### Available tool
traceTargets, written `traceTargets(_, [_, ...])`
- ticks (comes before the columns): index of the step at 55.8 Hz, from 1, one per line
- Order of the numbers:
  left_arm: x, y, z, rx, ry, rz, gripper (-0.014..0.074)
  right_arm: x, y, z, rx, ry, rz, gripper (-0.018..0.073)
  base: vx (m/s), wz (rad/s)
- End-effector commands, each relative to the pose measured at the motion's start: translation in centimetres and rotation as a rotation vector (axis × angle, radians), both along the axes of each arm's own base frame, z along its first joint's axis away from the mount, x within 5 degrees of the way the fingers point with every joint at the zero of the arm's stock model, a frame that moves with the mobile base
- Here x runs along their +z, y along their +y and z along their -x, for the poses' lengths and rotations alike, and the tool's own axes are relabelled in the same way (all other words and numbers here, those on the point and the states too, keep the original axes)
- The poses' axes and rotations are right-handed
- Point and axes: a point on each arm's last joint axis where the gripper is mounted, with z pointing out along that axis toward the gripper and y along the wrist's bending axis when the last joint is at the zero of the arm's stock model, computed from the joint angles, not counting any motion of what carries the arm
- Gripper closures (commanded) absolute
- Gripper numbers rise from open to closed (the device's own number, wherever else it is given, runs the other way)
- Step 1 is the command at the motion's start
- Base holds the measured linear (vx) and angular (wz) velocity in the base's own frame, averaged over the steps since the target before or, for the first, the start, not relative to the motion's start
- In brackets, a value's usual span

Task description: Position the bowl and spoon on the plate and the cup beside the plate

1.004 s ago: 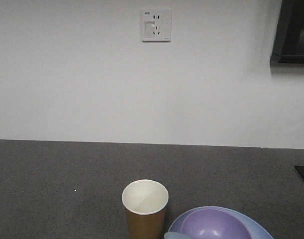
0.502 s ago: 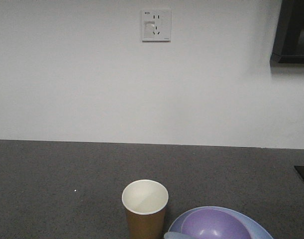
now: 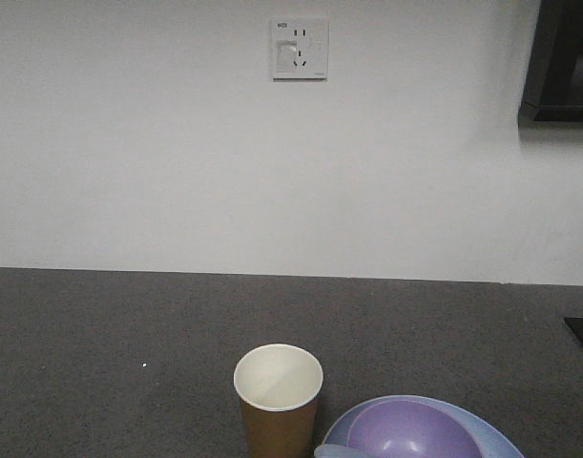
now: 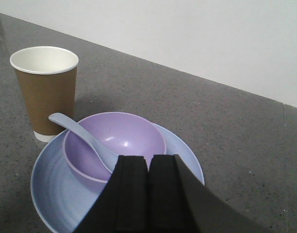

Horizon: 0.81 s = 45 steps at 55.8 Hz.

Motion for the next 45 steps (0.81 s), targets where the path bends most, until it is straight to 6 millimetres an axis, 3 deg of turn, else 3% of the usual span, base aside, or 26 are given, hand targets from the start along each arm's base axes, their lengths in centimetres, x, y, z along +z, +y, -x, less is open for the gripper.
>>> traceTargets(1, [1.6,0.1,0.3,0.004,-0.116,0.023,0.0596,1.5,-0.2,-0.2,-0.034,-0.082,-0.017,0.0568,0.0,0.0])
traceTargets(14, [1.6,0.1,0.3,0.004,-0.116,0.023,0.0596,0.2,-1.5,-0.6,-0.192,-0.065,-0.075,0.0568,0.0,0.0])
traceTargets(25, [1.6,0.1,0.3,0.004,-0.116,0.023,0.0596,-4.0,-2.5,-0.3,-0.32,-0.147,-0.214,0.0568,0.0,0.0])
traceTargets(36, [1.6,0.1,0.3,0.004,-0.116,0.023,0.0596,-8.9,-3.2,1.5,-0.417,-0.202,-0.278,0.0568,0.0,0.0])
traceTargets(45, [1.6,0.1,0.3,0.004,-0.116,0.023,0.0596,-10.2,-3.5,2.7,-0.455,-0.216,-0.26,0.0568,0.0,0.0])
